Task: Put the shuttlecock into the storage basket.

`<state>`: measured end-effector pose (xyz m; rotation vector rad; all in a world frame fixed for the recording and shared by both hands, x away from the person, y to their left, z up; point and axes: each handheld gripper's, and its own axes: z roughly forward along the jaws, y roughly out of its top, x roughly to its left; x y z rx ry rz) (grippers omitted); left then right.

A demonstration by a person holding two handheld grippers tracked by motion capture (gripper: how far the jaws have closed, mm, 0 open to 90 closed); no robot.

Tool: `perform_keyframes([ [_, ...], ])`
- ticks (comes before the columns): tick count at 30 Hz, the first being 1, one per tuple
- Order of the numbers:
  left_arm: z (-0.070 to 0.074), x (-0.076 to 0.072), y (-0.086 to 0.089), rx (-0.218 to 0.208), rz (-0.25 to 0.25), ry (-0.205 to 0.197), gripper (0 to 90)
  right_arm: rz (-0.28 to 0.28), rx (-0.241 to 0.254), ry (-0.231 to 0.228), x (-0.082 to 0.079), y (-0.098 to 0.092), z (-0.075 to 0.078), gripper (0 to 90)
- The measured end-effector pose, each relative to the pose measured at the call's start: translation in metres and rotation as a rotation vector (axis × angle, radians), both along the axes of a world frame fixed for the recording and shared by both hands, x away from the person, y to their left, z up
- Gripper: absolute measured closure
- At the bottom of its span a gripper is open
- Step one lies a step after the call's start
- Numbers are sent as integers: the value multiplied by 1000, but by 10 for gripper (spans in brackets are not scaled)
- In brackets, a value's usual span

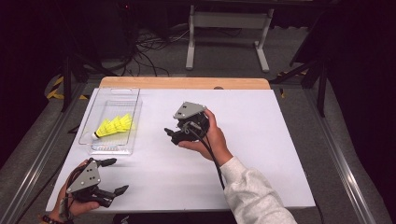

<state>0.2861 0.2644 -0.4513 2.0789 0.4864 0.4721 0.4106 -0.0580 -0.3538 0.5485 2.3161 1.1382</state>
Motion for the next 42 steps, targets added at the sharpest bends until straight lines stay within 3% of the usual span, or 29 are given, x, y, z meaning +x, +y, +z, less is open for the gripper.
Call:
perform_keyframes([
  [12,0,1,-1,-2,-1,0,72,-40,-20,-37,-4,-18,0,173],
  [42,0,3,0,0,5,-3,72,-91,-76,-66,-21,-55,-9,174],
])
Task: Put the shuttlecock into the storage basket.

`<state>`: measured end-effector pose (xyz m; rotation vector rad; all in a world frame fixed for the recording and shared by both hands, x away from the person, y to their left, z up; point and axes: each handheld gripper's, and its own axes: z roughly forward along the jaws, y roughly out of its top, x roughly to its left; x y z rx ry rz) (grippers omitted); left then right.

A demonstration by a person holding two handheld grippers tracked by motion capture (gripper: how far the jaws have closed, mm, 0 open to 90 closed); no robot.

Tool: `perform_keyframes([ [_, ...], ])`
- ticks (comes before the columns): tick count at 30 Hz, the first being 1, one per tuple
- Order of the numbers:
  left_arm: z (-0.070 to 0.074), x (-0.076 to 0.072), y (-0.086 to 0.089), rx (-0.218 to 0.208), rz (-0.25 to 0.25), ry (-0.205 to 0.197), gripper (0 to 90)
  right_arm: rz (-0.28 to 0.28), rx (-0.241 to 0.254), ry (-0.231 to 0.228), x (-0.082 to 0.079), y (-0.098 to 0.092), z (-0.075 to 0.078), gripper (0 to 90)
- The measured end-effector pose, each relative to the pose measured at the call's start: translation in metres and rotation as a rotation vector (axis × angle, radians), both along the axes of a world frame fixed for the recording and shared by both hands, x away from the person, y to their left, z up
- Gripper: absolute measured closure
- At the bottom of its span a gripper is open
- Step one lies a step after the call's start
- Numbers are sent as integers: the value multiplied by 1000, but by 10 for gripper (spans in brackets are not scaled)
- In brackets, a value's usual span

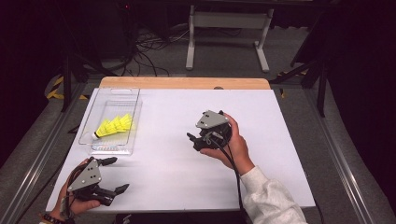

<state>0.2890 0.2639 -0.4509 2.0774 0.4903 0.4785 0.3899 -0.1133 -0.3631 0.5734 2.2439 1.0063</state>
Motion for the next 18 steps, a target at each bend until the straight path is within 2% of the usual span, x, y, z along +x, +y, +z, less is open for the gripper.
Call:
perform_keyframes([
  [5,0,0,0,1,1,-1,72,-4,0,4,-2,-5,-2,171],
  [9,0,1,0,-1,1,1,72,-4,19,4,-4,-10,-4,159],
  [18,0,1,0,-2,6,0,72,-1,4,-3,-10,-17,-8,155],
])
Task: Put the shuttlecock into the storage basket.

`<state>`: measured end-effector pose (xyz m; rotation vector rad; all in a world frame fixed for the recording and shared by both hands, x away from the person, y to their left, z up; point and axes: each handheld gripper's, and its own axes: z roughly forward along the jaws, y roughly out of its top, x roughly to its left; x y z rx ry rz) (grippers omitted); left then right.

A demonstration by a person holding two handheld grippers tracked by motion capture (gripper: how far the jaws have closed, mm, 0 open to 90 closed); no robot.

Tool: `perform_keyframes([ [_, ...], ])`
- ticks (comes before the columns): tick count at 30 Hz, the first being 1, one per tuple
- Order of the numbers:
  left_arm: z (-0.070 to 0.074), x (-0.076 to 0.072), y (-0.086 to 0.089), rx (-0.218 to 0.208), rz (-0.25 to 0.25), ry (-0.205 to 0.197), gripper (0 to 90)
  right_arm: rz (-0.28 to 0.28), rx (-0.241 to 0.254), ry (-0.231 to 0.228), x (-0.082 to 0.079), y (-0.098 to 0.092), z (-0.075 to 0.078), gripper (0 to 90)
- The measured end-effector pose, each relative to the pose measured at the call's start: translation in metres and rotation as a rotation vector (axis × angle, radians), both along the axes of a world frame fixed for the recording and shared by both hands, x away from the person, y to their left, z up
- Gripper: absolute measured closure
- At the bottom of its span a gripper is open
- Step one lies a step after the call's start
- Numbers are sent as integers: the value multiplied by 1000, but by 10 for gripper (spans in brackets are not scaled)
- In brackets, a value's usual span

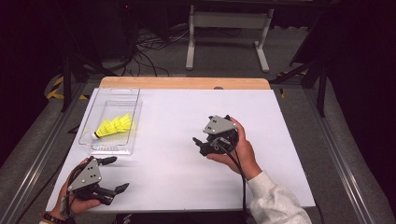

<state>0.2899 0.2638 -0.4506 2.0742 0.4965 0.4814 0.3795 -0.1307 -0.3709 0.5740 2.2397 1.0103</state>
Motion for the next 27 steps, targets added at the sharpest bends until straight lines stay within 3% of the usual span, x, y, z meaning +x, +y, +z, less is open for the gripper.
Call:
perform_keyframes([
  [11,1,1,-2,-3,-6,-6,71,-26,-29,-13,-10,-15,-7,148],
  [20,1,3,-3,3,-8,-14,71,-28,-6,-8,-18,-28,-14,139],
  [27,1,3,-3,12,-8,-18,72,-28,-6,-31,-28,-41,-20,134],
])
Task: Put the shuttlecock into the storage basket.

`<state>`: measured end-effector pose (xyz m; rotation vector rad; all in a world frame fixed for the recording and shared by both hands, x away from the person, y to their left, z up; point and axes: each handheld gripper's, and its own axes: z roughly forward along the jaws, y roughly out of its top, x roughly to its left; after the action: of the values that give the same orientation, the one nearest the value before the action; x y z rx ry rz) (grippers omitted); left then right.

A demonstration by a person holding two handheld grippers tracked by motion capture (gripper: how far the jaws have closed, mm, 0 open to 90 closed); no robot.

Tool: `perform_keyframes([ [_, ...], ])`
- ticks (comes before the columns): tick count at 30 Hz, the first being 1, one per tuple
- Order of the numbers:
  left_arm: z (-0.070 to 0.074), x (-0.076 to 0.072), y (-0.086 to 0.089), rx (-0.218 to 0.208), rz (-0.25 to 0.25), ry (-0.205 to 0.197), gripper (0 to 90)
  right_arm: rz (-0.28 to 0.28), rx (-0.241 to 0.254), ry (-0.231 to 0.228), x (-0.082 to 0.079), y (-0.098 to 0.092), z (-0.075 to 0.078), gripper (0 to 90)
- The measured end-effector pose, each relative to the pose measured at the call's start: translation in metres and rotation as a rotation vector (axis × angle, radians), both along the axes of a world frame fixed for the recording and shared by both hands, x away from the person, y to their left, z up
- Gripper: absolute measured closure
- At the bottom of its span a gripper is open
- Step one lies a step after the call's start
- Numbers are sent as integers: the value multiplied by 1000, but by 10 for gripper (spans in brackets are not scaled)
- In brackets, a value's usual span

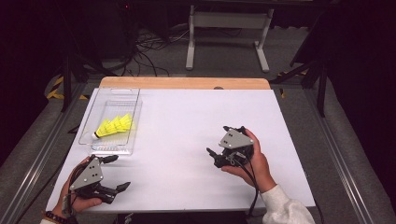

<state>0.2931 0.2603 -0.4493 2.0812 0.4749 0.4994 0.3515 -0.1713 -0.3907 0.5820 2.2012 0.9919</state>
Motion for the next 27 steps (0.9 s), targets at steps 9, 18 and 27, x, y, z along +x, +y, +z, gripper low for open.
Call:
perform_keyframes([
  [9,0,0,-1,4,2,-6,72,-19,-20,-26,-8,-8,-7,134],
  [18,1,0,0,7,5,-14,72,-25,4,-15,-18,-22,-17,128],
  [27,1,1,0,10,3,-18,71,-33,23,-8,-26,-34,-27,125],
])
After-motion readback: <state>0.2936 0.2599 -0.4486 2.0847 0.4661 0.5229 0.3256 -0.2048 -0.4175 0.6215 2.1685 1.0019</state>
